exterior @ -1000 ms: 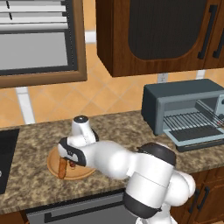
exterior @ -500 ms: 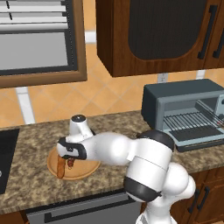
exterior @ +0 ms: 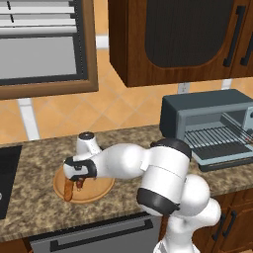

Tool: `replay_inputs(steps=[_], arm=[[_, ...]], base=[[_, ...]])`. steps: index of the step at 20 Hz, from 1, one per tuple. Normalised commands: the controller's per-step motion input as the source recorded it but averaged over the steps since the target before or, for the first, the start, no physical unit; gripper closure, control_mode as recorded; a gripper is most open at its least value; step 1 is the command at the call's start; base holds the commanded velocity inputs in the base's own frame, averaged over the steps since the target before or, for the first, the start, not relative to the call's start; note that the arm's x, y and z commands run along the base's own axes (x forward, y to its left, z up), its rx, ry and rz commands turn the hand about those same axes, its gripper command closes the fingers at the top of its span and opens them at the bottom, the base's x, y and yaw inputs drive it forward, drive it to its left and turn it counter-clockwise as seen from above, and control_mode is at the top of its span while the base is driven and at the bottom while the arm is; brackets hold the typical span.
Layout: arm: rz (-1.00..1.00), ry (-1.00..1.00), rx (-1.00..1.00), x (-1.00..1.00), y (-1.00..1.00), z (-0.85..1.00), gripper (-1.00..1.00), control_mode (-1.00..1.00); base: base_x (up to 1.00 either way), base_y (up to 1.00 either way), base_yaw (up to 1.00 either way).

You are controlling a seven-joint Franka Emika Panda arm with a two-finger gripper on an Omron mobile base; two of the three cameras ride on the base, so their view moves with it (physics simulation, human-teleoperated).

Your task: Pick up the kebab skewer and baguette bread, and place them inside the toaster oven. Close the toaster oven door and start by setting the timer.

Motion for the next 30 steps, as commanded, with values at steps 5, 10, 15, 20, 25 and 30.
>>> replay_inputs(steps=[5, 10, 15, 20, 25, 30], arm=[[0.00, 0.00, 0.00, 0.00, 0.00, 0.00, 1.00, -1.00], [-0.09, 0.00, 0.00, -0.05, -0.34, 0.43, 1.00, -1.00], [-0.09, 0.00, 0.07, -0.29, -0.99, 0.76, 1.00, -1.00], [-0.12, 0.00, 0.05, -0.42, -1.00, 0.54, 1.00, -1.00], [-0.09, 0.00, 0.07, -0.30, -1.00, 0.36, 1.00, -1.00], [-0.06, -0.02, 0.07, -0.07, -1.00, 0.31, 1.00, -1.00]], base=[[0.00, 0.00, 0.00], [0.00, 0.00, 0.00], [0.00, 0.00, 0.00], [0.00, 0.00, 0.00], [0.00, 0.00, 0.00], [0.00, 0.00, 0.00]])
